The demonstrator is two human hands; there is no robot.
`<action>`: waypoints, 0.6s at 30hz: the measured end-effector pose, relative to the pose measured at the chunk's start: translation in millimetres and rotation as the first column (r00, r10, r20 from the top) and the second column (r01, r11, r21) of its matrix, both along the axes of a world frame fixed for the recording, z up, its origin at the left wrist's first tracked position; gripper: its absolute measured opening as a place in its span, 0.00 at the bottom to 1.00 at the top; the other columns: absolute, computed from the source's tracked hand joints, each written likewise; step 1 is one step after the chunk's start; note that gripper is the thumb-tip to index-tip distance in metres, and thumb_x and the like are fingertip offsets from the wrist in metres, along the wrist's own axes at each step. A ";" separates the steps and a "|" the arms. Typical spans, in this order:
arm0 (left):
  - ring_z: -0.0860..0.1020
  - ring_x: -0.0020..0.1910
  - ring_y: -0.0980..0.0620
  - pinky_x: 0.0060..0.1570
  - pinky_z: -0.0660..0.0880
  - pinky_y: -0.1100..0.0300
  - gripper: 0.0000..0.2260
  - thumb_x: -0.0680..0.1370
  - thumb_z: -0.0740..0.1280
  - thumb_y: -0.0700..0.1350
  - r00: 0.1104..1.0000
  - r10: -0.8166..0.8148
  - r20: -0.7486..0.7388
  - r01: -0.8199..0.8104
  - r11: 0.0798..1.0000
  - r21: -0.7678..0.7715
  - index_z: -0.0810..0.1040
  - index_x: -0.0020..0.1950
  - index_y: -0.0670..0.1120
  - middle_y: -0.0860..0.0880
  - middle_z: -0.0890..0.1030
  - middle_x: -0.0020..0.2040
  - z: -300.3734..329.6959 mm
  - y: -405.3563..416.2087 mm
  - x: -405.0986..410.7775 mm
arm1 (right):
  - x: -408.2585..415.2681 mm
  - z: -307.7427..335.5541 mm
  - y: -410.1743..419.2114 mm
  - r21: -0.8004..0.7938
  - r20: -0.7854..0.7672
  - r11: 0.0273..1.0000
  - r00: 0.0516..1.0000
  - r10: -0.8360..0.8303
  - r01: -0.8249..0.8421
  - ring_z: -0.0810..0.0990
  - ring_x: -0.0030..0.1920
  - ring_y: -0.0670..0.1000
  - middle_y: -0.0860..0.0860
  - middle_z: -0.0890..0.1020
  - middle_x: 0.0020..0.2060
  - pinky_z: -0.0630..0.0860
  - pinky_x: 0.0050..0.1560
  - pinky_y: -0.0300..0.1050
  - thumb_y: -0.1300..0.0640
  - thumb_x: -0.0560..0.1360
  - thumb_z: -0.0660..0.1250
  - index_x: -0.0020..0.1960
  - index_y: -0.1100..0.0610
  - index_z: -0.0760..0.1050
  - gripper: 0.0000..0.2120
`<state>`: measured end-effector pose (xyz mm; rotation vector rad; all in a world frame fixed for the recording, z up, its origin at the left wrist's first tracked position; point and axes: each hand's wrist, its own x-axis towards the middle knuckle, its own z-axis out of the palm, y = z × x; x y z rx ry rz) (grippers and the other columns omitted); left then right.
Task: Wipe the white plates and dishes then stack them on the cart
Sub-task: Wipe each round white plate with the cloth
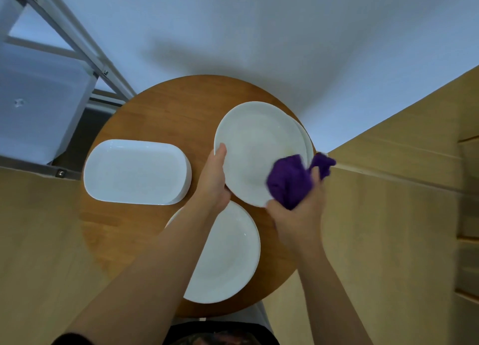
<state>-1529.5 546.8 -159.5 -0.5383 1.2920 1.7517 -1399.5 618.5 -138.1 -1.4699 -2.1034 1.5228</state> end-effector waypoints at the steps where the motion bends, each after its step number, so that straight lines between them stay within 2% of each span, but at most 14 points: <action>1: 0.78 0.58 0.44 0.51 0.79 0.46 0.18 0.81 0.56 0.55 0.996 0.036 0.079 -0.042 0.997 0.065 0.69 0.68 0.52 0.45 0.79 0.60 1.3 -1.6 4.3 | -9.7 -1.0 -9.3 -0.028 0.127 0.995 0.987 0.097 -0.094 0.61 0.72 0.59 0.54 0.58 0.73 0.68 0.67 0.59 0.44 0.63 0.75 0.76 0.51 0.50 0.50; 2: 0.78 0.58 0.42 0.52 0.79 0.46 0.19 0.80 0.56 0.56 0.988 0.058 0.143 -0.074 0.991 0.115 0.69 0.69 0.50 0.43 0.79 0.61 2.0 -4.3 8.7 | -18.2 -2.8 -20.2 -0.060 0.232 0.986 0.959 0.163 -0.153 0.50 0.75 0.59 0.54 0.49 0.76 0.57 0.73 0.58 0.35 0.67 0.69 0.77 0.53 0.42 0.52; 3: 0.77 0.59 0.42 0.55 0.77 0.45 0.20 0.80 0.57 0.57 0.981 0.072 0.182 -0.099 0.984 0.146 0.69 0.69 0.50 0.43 0.78 0.62 2.0 -7.5 12.9 | -25.8 -5.3 -30.0 -0.077 0.301 0.985 0.938 0.173 -0.157 0.43 0.76 0.57 0.54 0.44 0.77 0.48 0.75 0.54 0.30 0.68 0.62 0.77 0.55 0.37 0.52; 4: 0.77 0.60 0.42 0.57 0.76 0.45 0.20 0.80 0.57 0.56 0.976 0.085 0.201 -0.119 0.979 0.166 0.68 0.69 0.50 0.42 0.77 0.63 2.4 -11.1 16.4 | -32.4 -8.0 -37.4 -0.081 0.346 0.990 0.928 0.135 -0.114 0.39 0.76 0.56 0.55 0.41 0.77 0.43 0.74 0.52 0.28 0.69 0.55 0.76 0.57 0.35 0.51; 6: 0.76 0.61 0.42 0.57 0.76 0.46 0.20 0.79 0.58 0.55 0.968 0.106 0.227 -0.154 0.967 0.201 0.68 0.69 0.50 0.42 0.77 0.63 6.5 -17.7 22.8 | -42.3 -14.1 -45.8 -0.019 0.399 1.000 0.917 0.005 0.003 0.37 0.76 0.56 0.57 0.39 0.76 0.38 0.73 0.49 0.29 0.73 0.52 0.76 0.59 0.33 0.49; 10: 0.78 0.56 0.44 0.47 0.80 0.50 0.21 0.78 0.58 0.54 0.976 0.132 0.172 -0.169 0.960 0.223 0.70 0.69 0.48 0.43 0.79 0.59 18.0 -30.7 34.3 | -50.9 -22.0 -47.4 0.196 0.430 0.979 0.892 -0.140 0.059 0.38 0.76 0.57 0.59 0.40 0.76 0.36 0.72 0.48 0.31 0.74 0.54 0.75 0.62 0.33 0.49; 14: 0.80 0.55 0.45 0.44 0.80 0.50 0.24 0.70 0.63 0.57 0.997 0.077 -0.003 -0.075 0.984 0.159 0.74 0.64 0.53 0.47 0.82 0.55 25.6 -52.4 38.4 | -51.3 -22.6 -36.2 0.430 0.292 0.895 0.921 -0.259 0.116 0.41 0.76 0.57 0.59 0.44 0.76 0.37 0.73 0.49 0.35 0.74 0.58 0.76 0.61 0.39 0.47; 18: 0.82 0.52 0.46 0.41 0.80 0.51 0.20 0.70 0.64 0.57 0.996 0.010 -0.092 0.000 0.994 0.109 0.76 0.61 0.56 0.49 0.83 0.52 32.6 -67.4 31.5 | -55.6 -16.0 -37.6 0.540 0.226 0.841 0.956 -0.186 0.036 0.44 0.76 0.58 0.58 0.48 0.77 0.40 0.73 0.51 0.36 0.72 0.55 0.77 0.61 0.42 0.44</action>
